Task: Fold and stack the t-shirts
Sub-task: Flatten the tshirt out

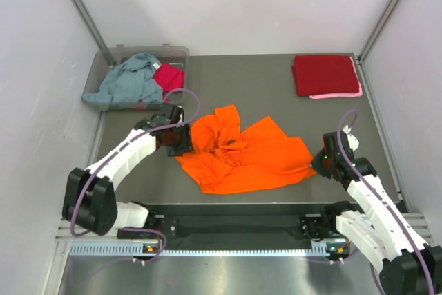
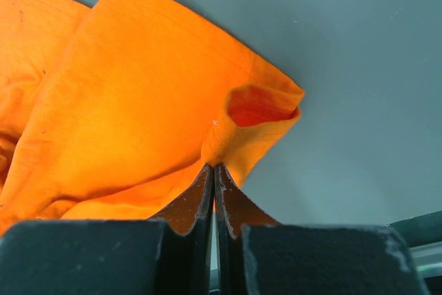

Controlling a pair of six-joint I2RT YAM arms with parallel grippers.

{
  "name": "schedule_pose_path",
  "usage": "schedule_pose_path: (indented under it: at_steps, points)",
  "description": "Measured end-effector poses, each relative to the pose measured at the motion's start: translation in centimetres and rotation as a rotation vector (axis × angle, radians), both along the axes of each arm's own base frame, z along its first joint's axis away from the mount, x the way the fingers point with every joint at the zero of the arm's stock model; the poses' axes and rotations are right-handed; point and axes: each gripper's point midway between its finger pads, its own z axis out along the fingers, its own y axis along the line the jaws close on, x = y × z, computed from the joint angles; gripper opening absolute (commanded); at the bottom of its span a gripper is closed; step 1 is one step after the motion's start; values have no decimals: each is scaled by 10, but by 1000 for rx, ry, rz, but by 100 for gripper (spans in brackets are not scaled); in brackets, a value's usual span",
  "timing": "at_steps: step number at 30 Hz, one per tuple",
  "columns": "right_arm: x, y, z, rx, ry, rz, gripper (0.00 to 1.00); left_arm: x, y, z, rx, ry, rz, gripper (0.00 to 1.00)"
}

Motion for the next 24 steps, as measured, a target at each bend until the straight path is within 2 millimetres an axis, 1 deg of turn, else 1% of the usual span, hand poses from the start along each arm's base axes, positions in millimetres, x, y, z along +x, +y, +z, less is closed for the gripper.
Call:
schedule_pose_path:
  at_steps: [3,6,8,9,10,11,12,13,14,16,18,19,20,21,22,23,24]
  points:
    - [0,0,0,1,0,1,0,-1,3,-23,14,65,15,54]
    - [0,0,1,0,-6,5,0,-11,3,-48,18,131,14,55]
    - [0,0,2,-2,-9,7,0,-18,2,-59,9,166,12,55]
    - [0,0,1,-2,-9,7,0,-19,1,-63,5,171,13,52]
    - [1,0,1,-2,-9,8,0,-20,1,-65,0,176,16,47]
    - [1,0,1,-2,-10,8,0,-19,0,-67,-3,178,18,39]
    - [2,0,1,-3,-9,8,0,-16,-2,-68,-7,176,21,18]
    - [3,0,-1,-5,-3,8,0,-14,-4,-70,-13,178,27,8]
    - [5,0,-1,-7,-1,8,0,-12,-5,-71,-14,177,24,2]
    - [10,-1,0,-22,21,12,0,-4,-10,-67,-24,178,22,0]
    - [23,-2,9,-37,26,11,0,16,-19,-54,-47,148,16,0]
    - [34,-4,19,-44,17,10,0,31,-27,-41,-68,118,11,0]
    - [49,-5,34,-51,-6,14,0,52,-36,-22,-95,69,4,0]
    - [67,-6,54,-63,-34,21,0,67,-44,-6,-115,37,-2,0]
    - [84,-7,74,-71,-74,29,0,89,-53,19,-144,-24,-10,0]
    - [105,-6,101,-77,-132,39,0,111,-62,48,-172,-91,-16,0]
    - [122,-7,128,-87,-179,46,0,133,-72,84,-206,-172,-24,0]
